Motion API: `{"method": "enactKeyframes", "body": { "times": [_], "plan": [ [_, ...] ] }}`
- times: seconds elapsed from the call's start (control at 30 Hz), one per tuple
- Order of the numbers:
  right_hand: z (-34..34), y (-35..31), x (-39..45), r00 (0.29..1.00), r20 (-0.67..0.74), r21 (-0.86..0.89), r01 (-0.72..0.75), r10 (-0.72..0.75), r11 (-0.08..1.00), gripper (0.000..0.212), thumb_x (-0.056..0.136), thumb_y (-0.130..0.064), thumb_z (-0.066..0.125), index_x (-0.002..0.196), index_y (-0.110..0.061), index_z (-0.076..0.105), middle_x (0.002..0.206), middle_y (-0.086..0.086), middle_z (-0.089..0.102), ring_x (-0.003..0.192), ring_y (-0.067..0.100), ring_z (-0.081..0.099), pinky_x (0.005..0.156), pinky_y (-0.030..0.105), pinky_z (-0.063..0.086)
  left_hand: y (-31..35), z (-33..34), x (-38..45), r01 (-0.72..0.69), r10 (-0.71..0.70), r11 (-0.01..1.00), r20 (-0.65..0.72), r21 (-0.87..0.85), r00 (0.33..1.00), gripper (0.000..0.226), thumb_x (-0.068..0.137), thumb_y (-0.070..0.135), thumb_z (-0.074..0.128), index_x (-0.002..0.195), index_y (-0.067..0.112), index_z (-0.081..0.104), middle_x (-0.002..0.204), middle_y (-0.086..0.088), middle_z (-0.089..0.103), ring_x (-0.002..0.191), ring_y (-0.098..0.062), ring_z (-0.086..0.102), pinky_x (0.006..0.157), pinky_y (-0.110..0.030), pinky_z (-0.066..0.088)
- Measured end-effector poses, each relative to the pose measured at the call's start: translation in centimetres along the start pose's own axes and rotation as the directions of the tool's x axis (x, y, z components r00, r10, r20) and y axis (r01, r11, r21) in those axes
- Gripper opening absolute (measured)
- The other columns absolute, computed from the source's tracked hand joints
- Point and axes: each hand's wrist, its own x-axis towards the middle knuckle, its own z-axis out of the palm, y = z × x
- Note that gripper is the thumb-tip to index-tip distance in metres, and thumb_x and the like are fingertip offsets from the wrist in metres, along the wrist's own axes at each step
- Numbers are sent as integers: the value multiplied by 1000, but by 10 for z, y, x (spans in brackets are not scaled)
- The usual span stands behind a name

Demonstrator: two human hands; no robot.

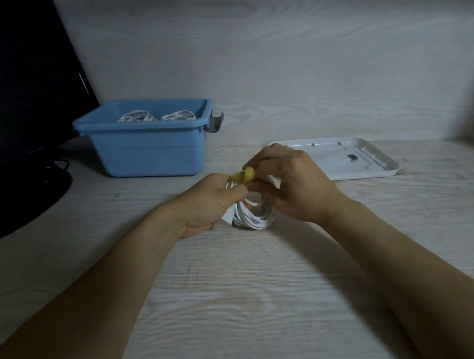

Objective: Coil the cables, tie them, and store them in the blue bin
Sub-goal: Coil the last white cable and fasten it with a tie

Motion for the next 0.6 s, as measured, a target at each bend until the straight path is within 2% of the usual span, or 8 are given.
{"method": "enactKeyframes", "body": {
  "times": [0.07,0.17,0.23,0.33,0.4,0.5,0.53,0.6],
  "plan": [
    [2,-2,0,1000,3,-14,14,-14,1000,14,88,-16,69,93,-7,78,96,6,70,82,23,66,70,40,54,1,0,1,-20,25,996,-49,90,998,18,94,1,54,82,7,66,78,-5,65,76,-13,59,69,-24,44],
    [6,-6,0,999,-44,-4,19,-19,1000,13,87,-11,71,96,-8,79,107,7,69,85,19,68,71,37,56,0,-1,5,-76,88,992,-118,103,989,18,89,-5,56,79,6,67,78,-6,65,79,-13,61,76,-25,46],
    [8,-7,-1,994,-106,64,-15,22,998,12,83,-6,75,94,-6,79,110,8,71,88,18,71,76,34,57,1,-1,4,-107,116,987,-70,123,991,22,88,-8,52,79,6,65,77,-4,63,78,-11,58,76,-25,44],
    [10,-10,-5,970,-148,282,-143,190,949,9,80,-4,75,88,-7,79,98,4,75,89,12,72,80,30,58,2,2,2,-103,103,989,7,105,995,29,87,-11,44,80,6,65,79,-1,63,77,-7,56,75,-19,43],
    [12,-14,-6,931,-125,423,-262,342,867,10,78,0,77,85,-7,77,93,4,76,88,11,72,83,29,58,4,3,3,-57,58,997,37,-43,998,36,84,-11,40,74,7,69,73,-1,63,71,-9,55,65,-18,44],
    [13,-19,-4,839,-62,573,-413,541,707,10,74,3,82,81,-1,76,89,5,77,86,15,73,86,33,58,6,2,3,12,35,960,162,-278,986,31,83,10,46,87,11,77,77,-11,65,68,-15,54,66,-24,41],
    [13,-19,-4,818,-55,603,-430,573,671,11,73,3,83,81,-1,77,87,5,77,85,15,74,86,31,58,5,2,3,13,31,961,155,-276,987,32,91,18,46,92,13,77,86,-20,66,75,-21,55,72,-27,41],
    [14,-22,-4,808,-67,625,-423,585,656,13,72,2,85,82,-1,77,85,4,77,84,15,74,86,30,57,-1,0,6,-14,16,984,11,-180,1000,43,105,30,35,96,8,71,99,-31,56,85,-31,48,76,-35,39]
  ]
}}
